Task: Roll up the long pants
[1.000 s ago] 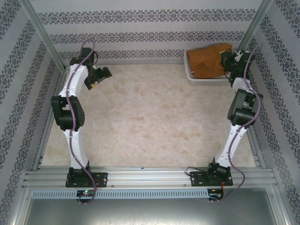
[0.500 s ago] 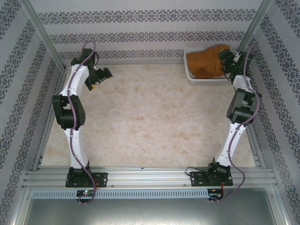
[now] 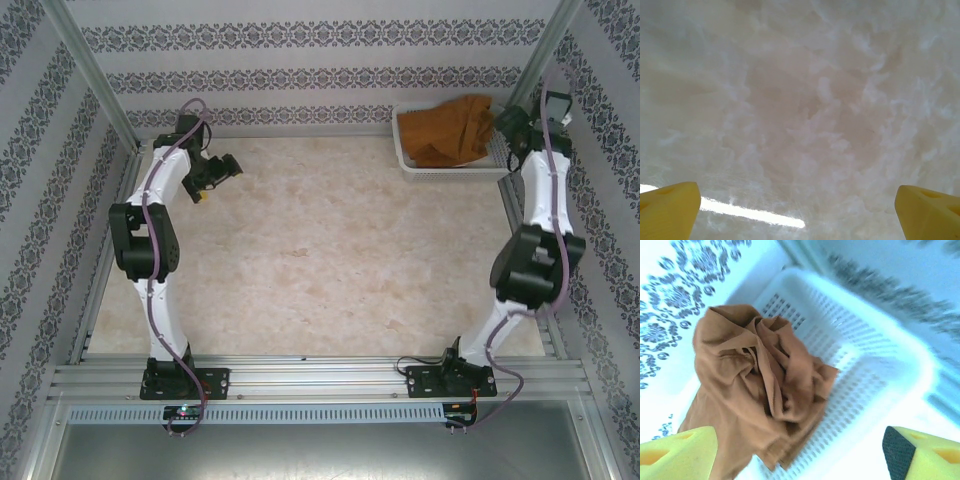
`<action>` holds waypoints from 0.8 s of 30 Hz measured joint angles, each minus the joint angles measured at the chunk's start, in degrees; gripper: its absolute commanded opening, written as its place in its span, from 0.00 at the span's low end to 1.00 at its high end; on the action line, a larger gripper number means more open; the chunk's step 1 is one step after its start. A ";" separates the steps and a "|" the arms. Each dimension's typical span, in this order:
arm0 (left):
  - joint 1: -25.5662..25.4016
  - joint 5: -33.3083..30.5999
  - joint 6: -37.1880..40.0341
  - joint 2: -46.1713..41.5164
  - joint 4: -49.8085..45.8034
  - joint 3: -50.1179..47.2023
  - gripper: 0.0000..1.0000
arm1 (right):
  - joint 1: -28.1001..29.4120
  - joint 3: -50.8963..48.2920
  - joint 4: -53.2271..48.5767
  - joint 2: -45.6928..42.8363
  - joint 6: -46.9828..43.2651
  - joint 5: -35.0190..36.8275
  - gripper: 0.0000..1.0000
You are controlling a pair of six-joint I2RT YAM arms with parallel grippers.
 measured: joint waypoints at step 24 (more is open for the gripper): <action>-2.10 -24.39 16.96 -51.98 67.36 -84.76 1.00 | 17.42 -74.44 48.70 -30.16 -26.43 8.41 0.98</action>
